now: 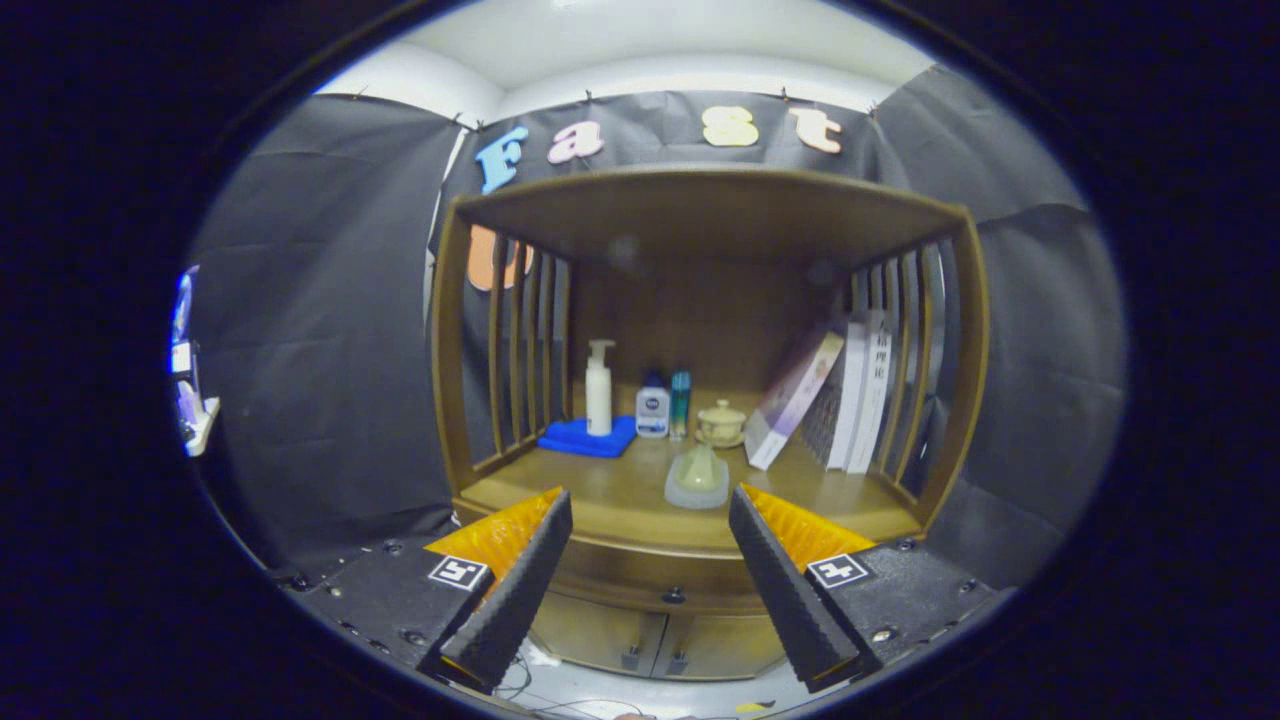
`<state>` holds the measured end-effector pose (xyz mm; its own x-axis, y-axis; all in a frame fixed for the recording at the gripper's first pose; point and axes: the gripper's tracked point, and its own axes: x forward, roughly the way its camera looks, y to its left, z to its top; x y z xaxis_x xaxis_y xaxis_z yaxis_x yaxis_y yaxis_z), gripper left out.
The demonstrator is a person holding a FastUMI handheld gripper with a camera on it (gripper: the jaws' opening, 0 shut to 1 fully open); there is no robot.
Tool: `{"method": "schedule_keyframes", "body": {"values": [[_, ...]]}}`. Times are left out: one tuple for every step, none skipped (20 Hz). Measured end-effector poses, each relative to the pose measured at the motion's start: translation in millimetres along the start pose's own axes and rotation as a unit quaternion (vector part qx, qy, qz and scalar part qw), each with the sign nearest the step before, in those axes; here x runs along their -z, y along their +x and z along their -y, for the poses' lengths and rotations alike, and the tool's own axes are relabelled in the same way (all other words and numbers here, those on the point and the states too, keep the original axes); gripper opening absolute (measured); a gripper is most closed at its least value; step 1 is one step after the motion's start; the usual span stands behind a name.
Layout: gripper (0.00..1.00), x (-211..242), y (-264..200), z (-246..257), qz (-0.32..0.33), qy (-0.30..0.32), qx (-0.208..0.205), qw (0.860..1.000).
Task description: Pull open the drawer, take out the items inside it, and place them on the countertop above the cabinet.
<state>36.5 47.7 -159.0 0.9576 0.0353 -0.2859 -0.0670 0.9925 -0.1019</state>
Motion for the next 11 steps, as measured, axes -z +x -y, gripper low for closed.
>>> {"method": "schedule_keyframes", "body": {"values": [[1.00, -14.8, -9.3, 0.3, 0.009, 0.005, -0.008, 1.000], [1.00, -28.7, -18.1, 1.7, 0.016, 0.011, -0.014, 1.000], [1.00, -40.5, -25.4, 3.9, 0.022, 0.016, -0.019, 0.999], [1.00, -53.0, -33.4, 6.4, 0.025, 0.022, -0.026, 0.999], [1.00, -66.4, -42.1, 9.5, 0.030, 0.032, -0.032, 0.999], [1.00, -77.8, -49.4, 11.5, 0.037, 0.039, -0.039, 0.998], [1.00, -89.6, -57.5, 17.3, 0.042, 0.048, -0.041, 0.997], [1.00, -101.1, -64.6, 22.8, 0.049, 0.052, -0.043, 0.996], [1.00, -112.0, -70.5, 28.8, 0.055, 0.056, -0.042, 0.996], [1.00, -121.7, -76.1, 34.7, 0.062, 0.059, -0.042, 0.995], [1.00, -134.5, -82.1, 41.6, 0.073, 0.063, -0.040, 0.995]]}}
